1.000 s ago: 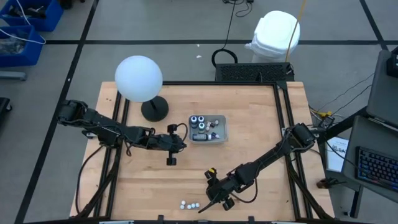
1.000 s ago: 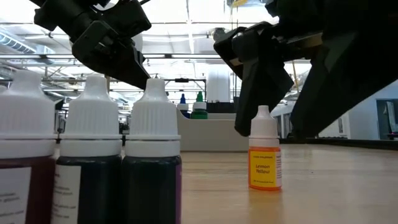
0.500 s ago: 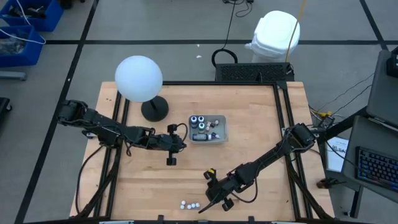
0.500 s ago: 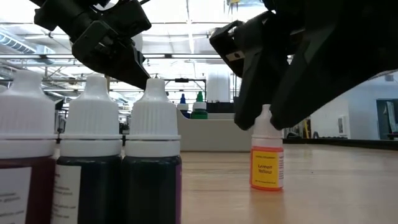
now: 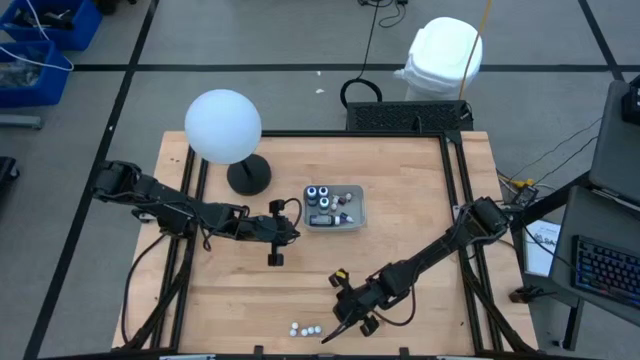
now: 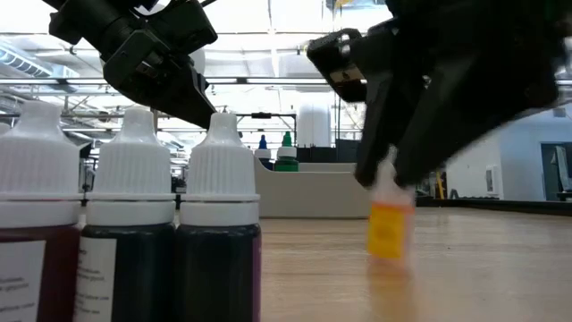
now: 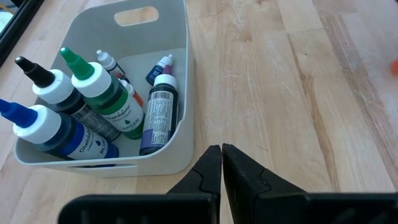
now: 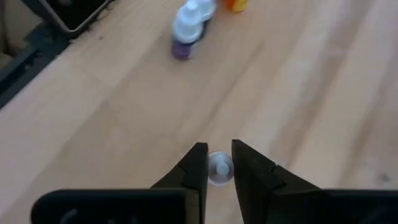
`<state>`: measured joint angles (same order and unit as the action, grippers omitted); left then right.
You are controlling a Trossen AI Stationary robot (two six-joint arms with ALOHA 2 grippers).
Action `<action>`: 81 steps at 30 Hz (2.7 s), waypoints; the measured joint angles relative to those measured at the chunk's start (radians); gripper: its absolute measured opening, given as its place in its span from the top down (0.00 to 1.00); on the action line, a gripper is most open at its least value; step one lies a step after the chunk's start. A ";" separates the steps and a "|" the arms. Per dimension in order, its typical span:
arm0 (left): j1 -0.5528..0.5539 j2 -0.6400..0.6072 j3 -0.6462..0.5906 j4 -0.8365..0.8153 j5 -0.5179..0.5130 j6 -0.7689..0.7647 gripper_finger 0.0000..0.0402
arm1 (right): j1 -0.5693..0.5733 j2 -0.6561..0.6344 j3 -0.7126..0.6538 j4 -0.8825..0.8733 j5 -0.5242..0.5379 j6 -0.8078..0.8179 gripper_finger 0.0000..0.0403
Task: Pick & Place food coloring
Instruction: Put the right small yellow food coloring bottle into the gray bin
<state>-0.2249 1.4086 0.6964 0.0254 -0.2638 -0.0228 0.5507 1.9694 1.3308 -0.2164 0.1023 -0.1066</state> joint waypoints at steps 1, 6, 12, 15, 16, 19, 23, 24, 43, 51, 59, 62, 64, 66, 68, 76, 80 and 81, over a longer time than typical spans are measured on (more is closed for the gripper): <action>0.000 0.000 0.000 0.000 0.000 0.000 0.94 | -0.004 -0.013 0.000 -0.005 0.019 -0.012 0.88; 0.000 0.000 0.000 0.000 0.000 0.000 0.94 | -0.054 -0.141 0.000 -0.101 0.125 -0.098 0.89; 0.000 0.000 0.000 0.000 0.000 0.023 0.94 | -0.249 -0.355 -0.016 -0.221 0.204 -0.215 0.89; 0.001 0.000 0.000 0.000 -0.001 0.037 0.94 | -0.407 -0.427 -0.073 -0.201 0.115 -0.233 0.89; 0.001 0.000 0.000 0.001 -0.001 0.041 0.94 | -0.458 -0.443 -0.098 -0.189 0.078 -0.240 0.89; 0.001 0.000 0.000 0.000 -0.003 0.048 0.94 | -0.582 -0.462 -0.176 -0.123 -0.012 -0.274 0.89; 0.001 0.000 0.000 -0.001 -0.008 0.091 0.94 | -0.693 -0.442 -0.268 -0.028 -0.057 -0.331 0.89; 0.001 0.000 0.000 -0.004 -0.009 0.100 0.94 | -0.714 -0.437 -0.284 -0.010 -0.057 -0.347 0.89; 0.035 0.000 0.000 -0.012 -0.031 0.364 0.94 | -0.737 -0.435 -0.319 -0.005 -0.177 -0.289 0.89; 0.097 0.000 0.000 -0.012 -0.026 0.350 0.94 | -0.732 -0.360 -0.319 -0.004 -0.175 -0.258 0.89; 0.114 0.000 0.000 -0.013 0.001 0.317 0.94 | -0.732 -0.312 -0.320 -0.005 -0.103 -0.248 0.89; 0.114 0.000 0.000 -0.013 0.002 0.311 0.94 | -0.732 -0.312 -0.320 -0.006 -0.104 -0.242 0.89; 0.114 0.000 0.000 -0.013 0.002 0.310 0.94 | -0.732 -0.309 -0.320 -0.003 -0.105 -0.241 0.89; 0.114 0.000 0.000 -0.013 0.002 0.309 0.94 | -0.732 -0.300 -0.320 0.004 -0.106 -0.227 0.89; 0.114 0.000 0.000 -0.014 0.002 0.308 0.94 | -0.732 -0.295 -0.320 0.002 -0.106 -0.219 0.89; 0.114 0.000 0.000 -0.011 0.002 0.301 0.94 | -0.734 -0.284 -0.319 0.014 -0.105 -0.218 0.89; 0.114 0.000 0.000 -0.010 0.002 0.302 0.94 | -0.734 -0.285 -0.319 0.019 -0.103 -0.220 0.85; 0.114 0.000 0.000 -0.010 0.002 0.301 0.94 | -0.734 -0.285 -0.319 0.020 -0.100 -0.219 0.83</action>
<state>-0.1104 1.4086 0.6964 0.0153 -0.2619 0.2784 -0.1833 1.6848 1.0115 -0.1963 0.0022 -0.3260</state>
